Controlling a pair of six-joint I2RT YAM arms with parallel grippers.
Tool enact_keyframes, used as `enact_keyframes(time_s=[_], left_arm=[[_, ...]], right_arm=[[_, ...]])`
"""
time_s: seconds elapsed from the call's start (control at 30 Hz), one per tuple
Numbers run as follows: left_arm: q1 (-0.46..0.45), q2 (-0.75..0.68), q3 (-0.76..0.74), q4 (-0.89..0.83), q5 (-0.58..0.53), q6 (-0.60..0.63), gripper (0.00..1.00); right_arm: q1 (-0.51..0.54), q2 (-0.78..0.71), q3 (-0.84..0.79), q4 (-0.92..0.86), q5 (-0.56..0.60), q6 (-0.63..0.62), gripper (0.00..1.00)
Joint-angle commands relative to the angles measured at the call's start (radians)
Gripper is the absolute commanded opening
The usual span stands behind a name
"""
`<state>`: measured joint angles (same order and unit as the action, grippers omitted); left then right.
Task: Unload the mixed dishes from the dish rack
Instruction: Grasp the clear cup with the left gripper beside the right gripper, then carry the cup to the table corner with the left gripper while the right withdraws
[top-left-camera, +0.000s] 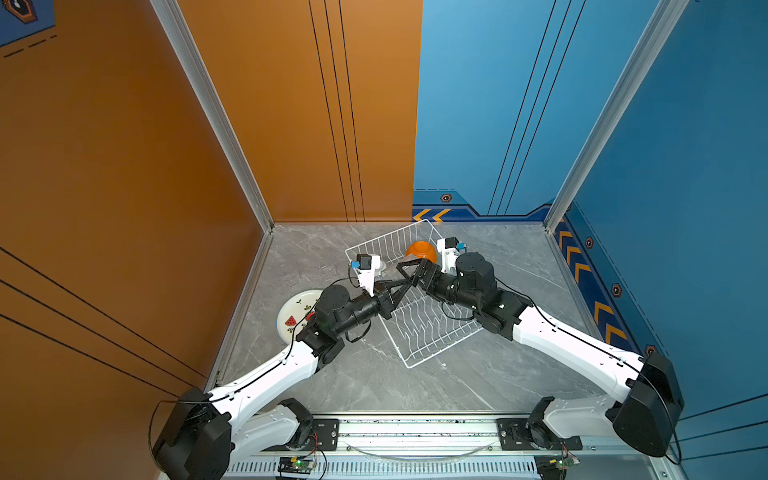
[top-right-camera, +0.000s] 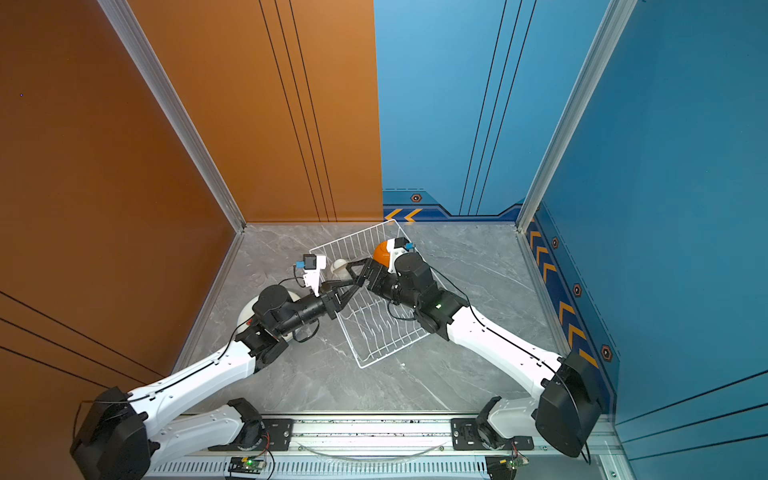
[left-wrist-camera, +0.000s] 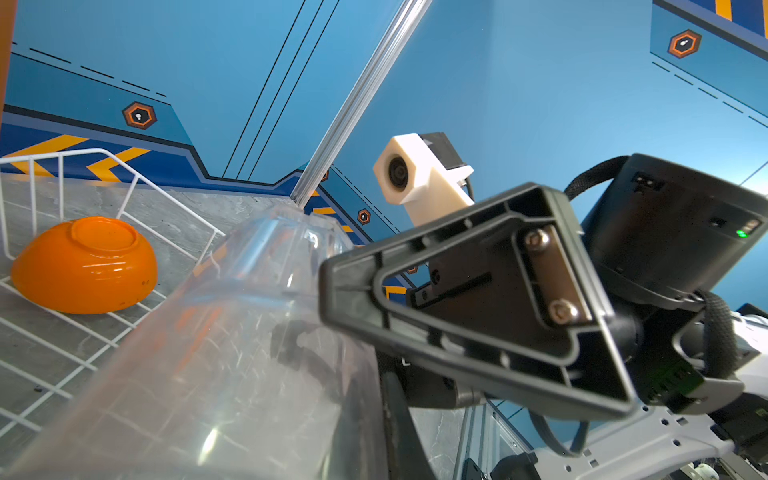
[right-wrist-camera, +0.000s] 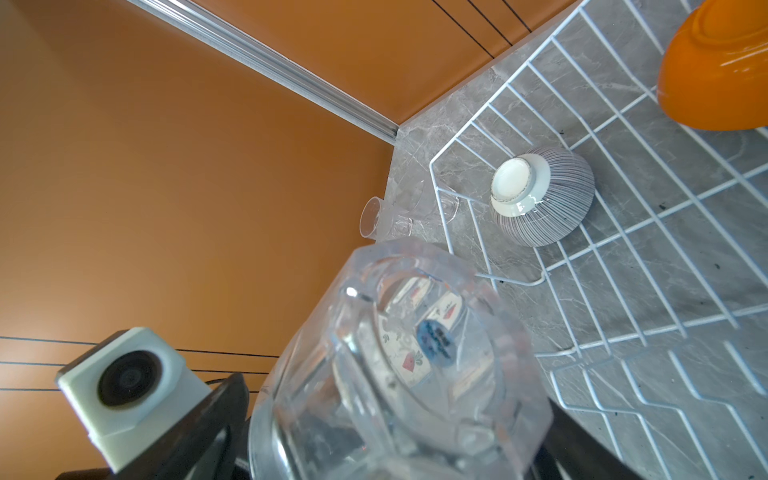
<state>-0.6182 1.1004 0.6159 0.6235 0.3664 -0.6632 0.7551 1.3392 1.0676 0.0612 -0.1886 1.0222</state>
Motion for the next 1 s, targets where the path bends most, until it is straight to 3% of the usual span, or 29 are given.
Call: enact_keyframes(time_s=[0.0, 0.23, 0.33, 0.53, 0.7, 0.87, 0.97], left_arm=[[0.011, 0.003, 0.015, -0.010, -0.027, -0.001, 0.00], [0.017, 0.002, 0.018, -0.013, -0.028, -0.012, 0.00], [0.029, -0.022, 0.037, -0.106, -0.043, -0.014, 0.00], [0.074, -0.124, 0.141, -0.541, -0.185, 0.066, 0.00], [0.164, -0.223, 0.243, -0.923, -0.323, 0.128, 0.00], [0.316, -0.287, 0.375, -1.259, -0.490, 0.252, 0.00], [0.446, -0.271, 0.461, -1.365, -0.523, 0.321, 0.00]], right_arm=[[0.008, -0.007, 0.008, -0.010, 0.039, -0.051, 0.97], [0.008, -0.027, 0.013, -0.054, 0.087, -0.080, 0.97], [0.008, -0.046, 0.015, -0.086, 0.126, -0.108, 0.98], [0.009, -0.138, -0.022, -0.175, 0.274, -0.187, 0.98], [0.006, -0.215, -0.075, -0.218, 0.346, -0.224, 0.98], [0.007, -0.283, -0.144, -0.228, 0.393, -0.266, 0.98], [0.003, -0.314, -0.184, -0.228, 0.409, -0.288, 0.99]])
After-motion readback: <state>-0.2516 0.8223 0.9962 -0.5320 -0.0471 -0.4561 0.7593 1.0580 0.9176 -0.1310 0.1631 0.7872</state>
